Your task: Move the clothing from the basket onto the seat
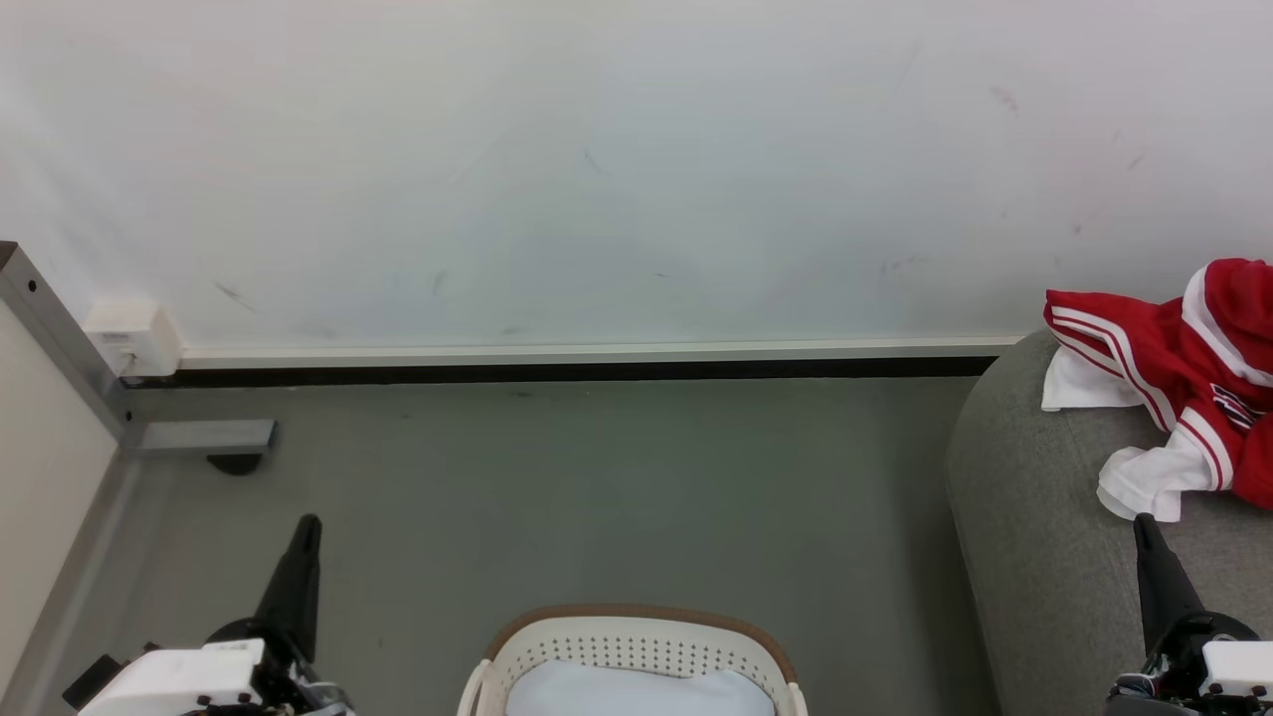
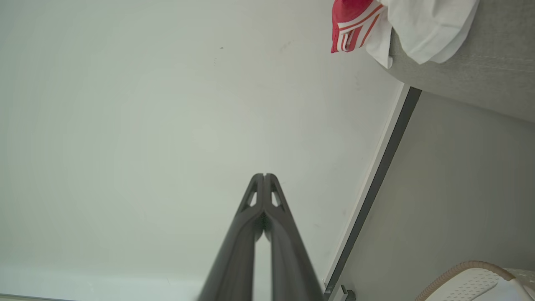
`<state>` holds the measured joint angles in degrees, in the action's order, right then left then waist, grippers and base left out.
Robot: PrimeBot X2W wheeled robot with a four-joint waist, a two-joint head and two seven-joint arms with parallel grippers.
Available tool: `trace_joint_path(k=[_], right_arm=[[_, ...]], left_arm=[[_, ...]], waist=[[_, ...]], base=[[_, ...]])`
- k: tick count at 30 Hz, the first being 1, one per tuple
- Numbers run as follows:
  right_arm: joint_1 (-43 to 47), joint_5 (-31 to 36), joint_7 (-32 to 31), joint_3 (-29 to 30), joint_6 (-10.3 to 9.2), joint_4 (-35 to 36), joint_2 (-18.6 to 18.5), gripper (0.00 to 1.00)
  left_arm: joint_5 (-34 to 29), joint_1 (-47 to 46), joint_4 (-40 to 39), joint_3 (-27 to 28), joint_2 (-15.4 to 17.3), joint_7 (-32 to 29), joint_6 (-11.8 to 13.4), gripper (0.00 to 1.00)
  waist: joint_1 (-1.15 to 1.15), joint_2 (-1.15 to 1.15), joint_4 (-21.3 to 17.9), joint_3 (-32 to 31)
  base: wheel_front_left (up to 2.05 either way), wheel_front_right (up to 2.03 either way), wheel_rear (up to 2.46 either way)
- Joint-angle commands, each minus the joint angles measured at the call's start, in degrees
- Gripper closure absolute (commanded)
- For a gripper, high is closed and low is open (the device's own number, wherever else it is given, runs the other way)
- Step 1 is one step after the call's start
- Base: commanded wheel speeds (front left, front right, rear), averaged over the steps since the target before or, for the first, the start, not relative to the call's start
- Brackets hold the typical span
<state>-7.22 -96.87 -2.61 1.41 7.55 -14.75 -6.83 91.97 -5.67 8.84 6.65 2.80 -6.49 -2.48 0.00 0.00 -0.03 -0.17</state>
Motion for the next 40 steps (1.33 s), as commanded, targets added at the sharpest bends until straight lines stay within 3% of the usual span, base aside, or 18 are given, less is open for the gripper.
trace_joint_path(k=[1,40], right_arm=[[-0.16,-0.45,0.15,-0.16,-0.12,0.25,-0.34,1.0],[0.08,-2.94,2.67,-3.17,-0.12,0.76,-2.65,1.0]], left_arm=[[0.73,-0.54,0.0,0.11,0.13,-0.17,-0.02,1.0],[0.74,-0.53,-0.05,0.1,0.13,-0.17,-0.02,1.0]], waist=[[0.0,0.0,0.0,0.0],[0.0,0.0,0.01,0.01]], base=[[0.0,0.0,0.0],[0.0,0.0,0.0]])
